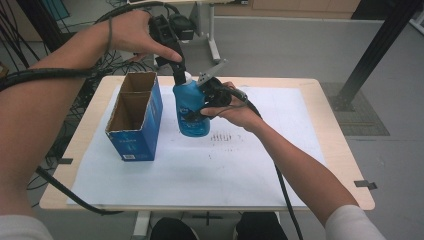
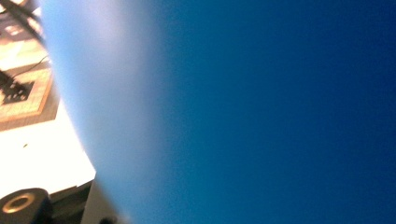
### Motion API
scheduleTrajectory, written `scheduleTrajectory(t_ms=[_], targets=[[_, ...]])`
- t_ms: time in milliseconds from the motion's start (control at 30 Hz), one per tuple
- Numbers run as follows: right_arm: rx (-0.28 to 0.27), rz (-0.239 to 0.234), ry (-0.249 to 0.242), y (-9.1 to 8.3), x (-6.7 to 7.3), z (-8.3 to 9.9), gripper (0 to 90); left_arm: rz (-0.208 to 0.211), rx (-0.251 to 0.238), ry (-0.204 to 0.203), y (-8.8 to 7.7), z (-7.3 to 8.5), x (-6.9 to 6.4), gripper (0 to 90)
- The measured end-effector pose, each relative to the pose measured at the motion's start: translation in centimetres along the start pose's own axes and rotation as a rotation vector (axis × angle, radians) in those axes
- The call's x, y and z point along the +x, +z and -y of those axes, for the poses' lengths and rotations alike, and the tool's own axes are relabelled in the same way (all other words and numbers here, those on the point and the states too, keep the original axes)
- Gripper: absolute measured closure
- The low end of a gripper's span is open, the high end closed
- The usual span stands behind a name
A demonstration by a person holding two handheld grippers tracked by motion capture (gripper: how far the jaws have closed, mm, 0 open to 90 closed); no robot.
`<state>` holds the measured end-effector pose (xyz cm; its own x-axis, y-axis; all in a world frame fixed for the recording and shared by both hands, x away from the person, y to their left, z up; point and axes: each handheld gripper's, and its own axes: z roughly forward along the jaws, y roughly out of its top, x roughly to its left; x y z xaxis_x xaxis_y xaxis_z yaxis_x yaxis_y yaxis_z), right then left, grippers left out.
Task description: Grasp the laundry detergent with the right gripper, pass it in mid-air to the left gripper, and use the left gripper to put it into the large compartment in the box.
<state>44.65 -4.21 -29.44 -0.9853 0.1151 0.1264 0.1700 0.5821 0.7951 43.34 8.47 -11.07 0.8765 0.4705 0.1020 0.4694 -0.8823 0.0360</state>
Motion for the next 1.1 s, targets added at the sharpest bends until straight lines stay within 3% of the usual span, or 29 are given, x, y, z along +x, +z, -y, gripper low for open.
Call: scheduleTrajectory(t_ms=[333,1100], targets=[[-0.013,-0.076,-0.07,0.6,0.5,-0.4,44.8,0.023,0.015,0.043,0.9,-0.5,-0.9,6.5],[-0.034,-0.088,-0.113,-0.7,1.2,-0.7,44.6,0.065,0.01,0.085,2.5,-0.8,-1.6,6.7]])
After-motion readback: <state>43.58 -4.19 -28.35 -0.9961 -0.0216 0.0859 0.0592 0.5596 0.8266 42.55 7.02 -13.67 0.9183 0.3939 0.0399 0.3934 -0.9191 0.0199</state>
